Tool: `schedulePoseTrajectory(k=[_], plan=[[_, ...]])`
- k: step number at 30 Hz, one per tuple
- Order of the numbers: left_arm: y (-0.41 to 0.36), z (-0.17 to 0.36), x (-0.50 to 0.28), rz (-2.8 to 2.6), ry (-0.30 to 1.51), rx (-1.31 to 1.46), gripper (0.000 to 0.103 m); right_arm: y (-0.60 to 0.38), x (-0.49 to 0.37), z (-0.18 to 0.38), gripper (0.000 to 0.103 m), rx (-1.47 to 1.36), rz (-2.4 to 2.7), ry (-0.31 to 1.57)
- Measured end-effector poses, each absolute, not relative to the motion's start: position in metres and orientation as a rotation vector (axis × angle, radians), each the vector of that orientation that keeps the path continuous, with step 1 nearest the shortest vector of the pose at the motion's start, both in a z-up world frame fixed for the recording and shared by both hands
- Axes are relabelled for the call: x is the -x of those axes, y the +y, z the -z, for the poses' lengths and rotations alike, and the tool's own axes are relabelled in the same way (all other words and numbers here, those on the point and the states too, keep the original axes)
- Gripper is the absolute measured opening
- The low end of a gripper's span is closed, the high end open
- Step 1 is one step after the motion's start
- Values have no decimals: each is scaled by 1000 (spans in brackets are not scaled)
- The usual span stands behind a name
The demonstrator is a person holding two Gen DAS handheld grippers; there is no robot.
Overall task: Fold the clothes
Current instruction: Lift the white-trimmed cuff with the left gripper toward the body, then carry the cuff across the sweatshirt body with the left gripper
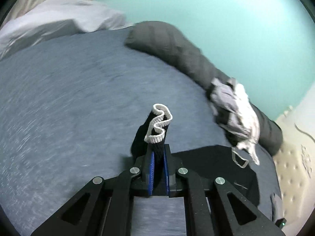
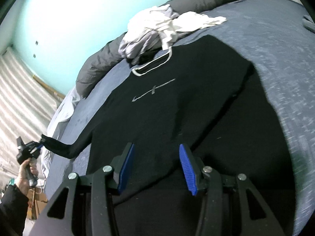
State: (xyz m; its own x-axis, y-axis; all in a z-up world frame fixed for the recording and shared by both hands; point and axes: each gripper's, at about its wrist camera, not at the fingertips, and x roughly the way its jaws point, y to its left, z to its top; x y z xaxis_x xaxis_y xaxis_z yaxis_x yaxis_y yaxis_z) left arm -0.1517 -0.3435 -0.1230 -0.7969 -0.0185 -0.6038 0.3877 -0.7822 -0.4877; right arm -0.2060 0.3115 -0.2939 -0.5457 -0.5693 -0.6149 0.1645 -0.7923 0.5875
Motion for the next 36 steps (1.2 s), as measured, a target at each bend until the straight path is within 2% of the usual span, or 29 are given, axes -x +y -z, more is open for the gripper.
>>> schedulePoseTrajectory(k=[12,22,28,32,36], plan=[[-176,33,230,2966,747,-964,8,357,210,289,48,-1171,2401,-734],[21,13,278,3279,581,-1192,8,385,208,286,48,-1145,2413,-810],[125,69,277,3322,449,-1501,8,402,206,285,48,-1139,2419,-857],[156,126,267,3257,438,-1660,9,410,205,287,48,-1140,2410,-893],[169,184,255,3129,450,-1849,13,410,206,293,48,-1154,2365,-933]])
